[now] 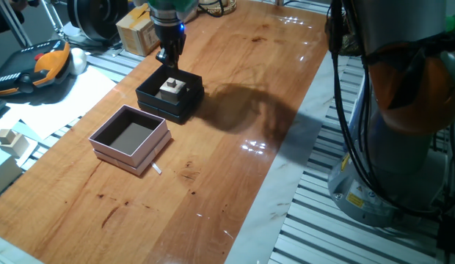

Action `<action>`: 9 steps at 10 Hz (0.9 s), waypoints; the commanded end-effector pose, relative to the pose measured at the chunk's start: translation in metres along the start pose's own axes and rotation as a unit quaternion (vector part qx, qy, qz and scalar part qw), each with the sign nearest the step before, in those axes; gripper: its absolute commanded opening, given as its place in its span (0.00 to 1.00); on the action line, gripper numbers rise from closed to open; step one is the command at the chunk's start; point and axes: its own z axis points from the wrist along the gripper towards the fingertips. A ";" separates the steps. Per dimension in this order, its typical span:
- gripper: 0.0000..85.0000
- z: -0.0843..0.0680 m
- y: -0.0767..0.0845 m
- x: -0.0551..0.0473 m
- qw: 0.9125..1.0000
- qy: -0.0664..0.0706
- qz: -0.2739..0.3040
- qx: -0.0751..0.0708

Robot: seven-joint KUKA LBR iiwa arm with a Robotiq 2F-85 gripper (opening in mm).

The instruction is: Move an object from one box to another

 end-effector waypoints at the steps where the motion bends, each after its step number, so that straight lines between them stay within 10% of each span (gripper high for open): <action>1: 0.00 0.003 -0.001 -0.003 1.000 -0.001 -0.001 0.000; 7: 0.00 0.015 -0.005 -0.020 1.000 0.004 0.002 -0.023; 8: 0.40 0.015 -0.003 -0.020 1.000 0.000 0.008 -0.020; 9: 0.40 0.015 -0.002 -0.020 1.000 -0.004 0.010 -0.017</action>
